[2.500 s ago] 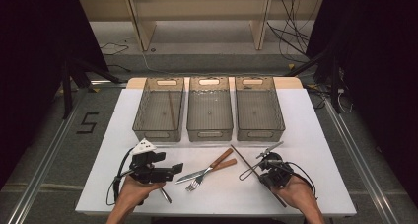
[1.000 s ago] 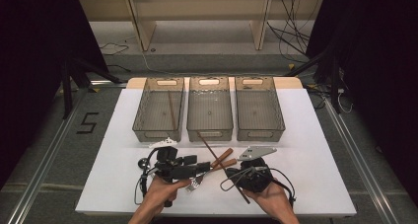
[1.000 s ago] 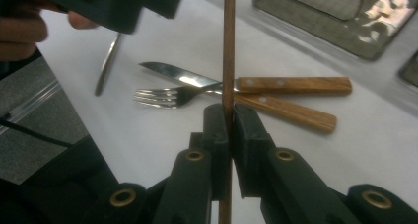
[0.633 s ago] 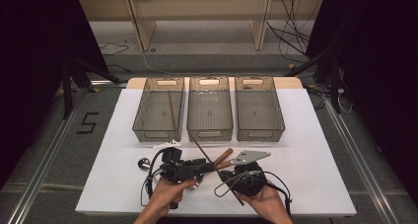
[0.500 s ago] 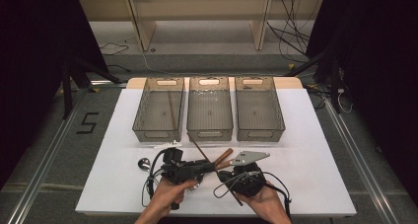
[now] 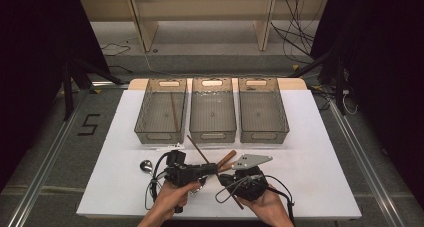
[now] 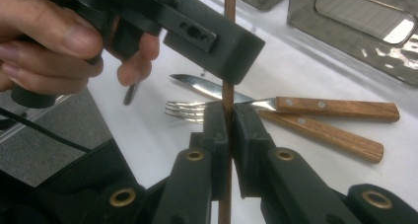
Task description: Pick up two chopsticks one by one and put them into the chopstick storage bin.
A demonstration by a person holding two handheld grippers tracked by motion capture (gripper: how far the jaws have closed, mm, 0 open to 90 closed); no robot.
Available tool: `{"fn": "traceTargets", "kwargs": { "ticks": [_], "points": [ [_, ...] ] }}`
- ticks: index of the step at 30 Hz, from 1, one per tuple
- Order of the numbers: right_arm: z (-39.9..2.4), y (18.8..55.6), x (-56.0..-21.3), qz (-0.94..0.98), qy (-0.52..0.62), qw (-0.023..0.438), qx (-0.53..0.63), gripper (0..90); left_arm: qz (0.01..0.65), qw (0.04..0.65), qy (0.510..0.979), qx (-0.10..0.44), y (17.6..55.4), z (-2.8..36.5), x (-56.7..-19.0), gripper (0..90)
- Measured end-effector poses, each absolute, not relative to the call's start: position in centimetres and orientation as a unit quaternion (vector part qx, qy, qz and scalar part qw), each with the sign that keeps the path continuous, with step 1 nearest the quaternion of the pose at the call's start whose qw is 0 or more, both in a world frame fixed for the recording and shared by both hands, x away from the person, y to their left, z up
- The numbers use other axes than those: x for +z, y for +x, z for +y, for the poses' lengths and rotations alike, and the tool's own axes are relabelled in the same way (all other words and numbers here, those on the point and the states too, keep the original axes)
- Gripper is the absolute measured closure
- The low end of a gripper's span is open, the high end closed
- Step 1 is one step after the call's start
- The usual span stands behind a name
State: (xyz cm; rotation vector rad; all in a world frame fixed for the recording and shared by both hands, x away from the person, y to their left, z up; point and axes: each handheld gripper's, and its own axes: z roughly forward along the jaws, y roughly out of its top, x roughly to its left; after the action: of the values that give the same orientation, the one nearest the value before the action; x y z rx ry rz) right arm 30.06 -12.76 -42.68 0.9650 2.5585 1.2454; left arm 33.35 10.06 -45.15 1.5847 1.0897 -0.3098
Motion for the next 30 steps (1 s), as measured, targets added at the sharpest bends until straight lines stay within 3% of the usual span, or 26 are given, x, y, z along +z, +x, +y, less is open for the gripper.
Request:
{"fn": "traceTargets", "kwargs": {
  "ticks": [6,13,23,30],
  "points": [
    [-12.7,30.0,-42.7,0.849,0.318,0.067,0.416,85.3,0.453,0.573,0.666,-0.151,33.3,10.2,-45.0,83.1],
    [-12.9,30.0,-42.5,0.844,0.320,0.054,0.427,83.7,0.446,0.578,0.664,-0.157,33.4,10.6,-44.9,84.3],
    [-15.1,29.6,-42.8,0.842,0.319,0.074,0.429,53.6,0.449,0.575,0.673,-0.123,34.2,13.1,-43.7,84.4],
    [-16.6,29.3,-43.8,0.835,0.326,0.089,0.435,40.6,0.453,0.578,0.671,-0.104,35.1,14.7,-42.8,84.3]
  ]
}}
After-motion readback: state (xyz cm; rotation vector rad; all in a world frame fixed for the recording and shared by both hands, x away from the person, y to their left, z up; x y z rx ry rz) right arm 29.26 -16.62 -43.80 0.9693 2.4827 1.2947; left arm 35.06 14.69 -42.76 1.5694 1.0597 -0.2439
